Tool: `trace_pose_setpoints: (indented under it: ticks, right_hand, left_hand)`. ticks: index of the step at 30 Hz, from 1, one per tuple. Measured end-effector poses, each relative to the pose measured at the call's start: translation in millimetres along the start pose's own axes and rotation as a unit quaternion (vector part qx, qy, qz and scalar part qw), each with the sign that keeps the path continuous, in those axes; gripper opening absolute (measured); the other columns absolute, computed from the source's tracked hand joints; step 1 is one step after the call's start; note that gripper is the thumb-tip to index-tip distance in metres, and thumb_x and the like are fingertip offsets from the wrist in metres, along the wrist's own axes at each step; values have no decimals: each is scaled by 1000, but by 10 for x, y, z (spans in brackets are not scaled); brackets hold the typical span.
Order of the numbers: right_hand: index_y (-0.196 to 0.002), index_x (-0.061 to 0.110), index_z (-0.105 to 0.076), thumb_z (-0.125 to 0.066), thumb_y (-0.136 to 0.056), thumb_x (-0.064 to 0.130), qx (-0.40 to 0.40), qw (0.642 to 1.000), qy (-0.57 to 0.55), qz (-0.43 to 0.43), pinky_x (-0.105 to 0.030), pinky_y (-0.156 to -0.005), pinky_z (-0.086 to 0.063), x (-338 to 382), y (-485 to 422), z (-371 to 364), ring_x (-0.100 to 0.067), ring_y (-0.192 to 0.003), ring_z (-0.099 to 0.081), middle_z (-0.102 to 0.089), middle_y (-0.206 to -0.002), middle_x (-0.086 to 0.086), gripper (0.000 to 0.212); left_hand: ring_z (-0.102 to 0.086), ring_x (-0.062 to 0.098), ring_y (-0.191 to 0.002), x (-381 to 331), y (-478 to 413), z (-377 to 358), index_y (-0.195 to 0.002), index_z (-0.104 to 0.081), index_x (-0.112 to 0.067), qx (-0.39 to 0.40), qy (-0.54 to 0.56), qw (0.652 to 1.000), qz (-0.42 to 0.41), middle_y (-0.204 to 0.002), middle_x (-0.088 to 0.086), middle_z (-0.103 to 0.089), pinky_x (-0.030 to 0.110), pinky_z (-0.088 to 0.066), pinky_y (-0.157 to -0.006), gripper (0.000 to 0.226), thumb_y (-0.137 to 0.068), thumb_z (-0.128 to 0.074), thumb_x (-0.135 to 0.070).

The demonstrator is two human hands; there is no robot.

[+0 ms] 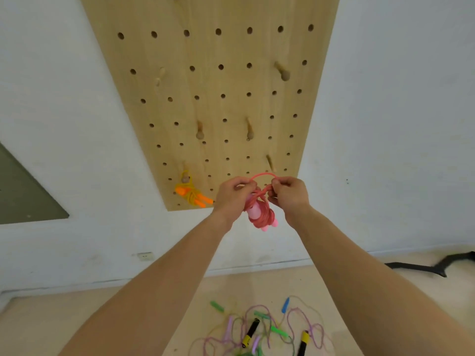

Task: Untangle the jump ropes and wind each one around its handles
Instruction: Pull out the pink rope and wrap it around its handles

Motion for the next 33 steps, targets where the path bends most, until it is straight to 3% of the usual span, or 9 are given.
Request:
trace_pose_setpoints:
  ticks: [7, 11, 14, 18, 21, 24, 28, 33]
  right_hand:
    - [-105, -5, -66, -55, -97, 5, -24, 998, 41, -33, -39, -77, -60, -536, -1029, 371, -17, -63, -61, -66, -71, -7, 17]
    - [-94, 7, -66, -57, -97, 9, -16, 997, 71, -26, -45, -82, -60, -762, -1581, 397, -19, -66, -64, -69, -74, -5, 10]
    - [-94, 12, -64, -57, -97, 11, -8, 996, 87, -15, -45, -83, -59, -905, -1883, 338, -18, -69, -66, -72, -77, -3, 8]
    - [-93, 16, -62, -54, -98, 10, -1, 997, 72, 18, -39, -80, -59, -991, -2145, 272, -12, -71, -65, -73, -80, -2, 11]
    - [-91, 19, -60, -54, -98, 10, 20, 996, 72, 45, -31, -72, -57, -944, -2327, 180, -6, -69, -65, -73, -81, -1, 13]
    - [-91, 19, -60, -54, -99, 10, 30, 995, 82, 55, -21, -65, -52, -911, -2484, 136, -2, -67, -65, -72, -80, 0, 13]
    - [-90, 20, -68, -62, -96, 14, 53, 993, 93, 52, -30, -75, -54, -968, -2589, 177, -8, -74, -62, -69, -82, 5, 11]
    - [-82, 27, -71, -66, -92, 19, 75, 989, 109, 71, -36, -75, -57, -903, -2618, 102, -9, -74, -65, -71, -81, 9, 14]
  left_hand:
    - [-68, 4, -76, 394, -870, -610, -88, -78, -12, 40, -138, 990, 7, -78, -8, -75, 22, -49, -69, 16, -94, -64, -19]
    - [-71, 8, -78, 774, -1274, -840, -88, -76, -13, -11, -110, 993, 34, -82, -7, -76, 25, -54, -72, 21, -98, -58, -18]
    - [-69, 7, -78, 1028, -1530, -933, -97, -72, -6, -48, -106, 992, 44, -91, 0, -76, 18, -52, -69, 21, -101, -54, -16]
    - [-73, 17, -89, 1210, -1860, -996, -96, -59, -14, -62, -81, 994, 38, -93, 0, -75, 32, -57, -80, 11, -103, -51, -17]
    - [-72, 14, -83, 1206, -2048, -954, -90, -57, -22, -80, -84, 993, 17, -89, -2, -74, 32, -57, -75, 14, -102, -52, -18]
    - [-71, 13, -76, 1238, -2208, -972, -93, -60, -18, -71, -93, 993, 11, -87, 0, -73, 27, -54, -65, 11, -102, -54, -19]
    - [-63, 12, -76, 1284, -2323, -1004, -92, -64, -15, -53, -108, 993, 3, -85, -3, -68, 26, -50, -68, 11, -101, -57, -18]
    - [-64, 13, -80, 1305, -2379, -960, -91, -66, -17, -66, -96, 993, 18, -87, -3, -67, 30, -51, -75, 11, -99, -58, -17]
Point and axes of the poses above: each hand's wrist, its own y-axis away from the middle knuckle, its own z-axis out of the back of the hand, x = y × z, the point moved 6 cm from there along -y, towards the middle knuckle
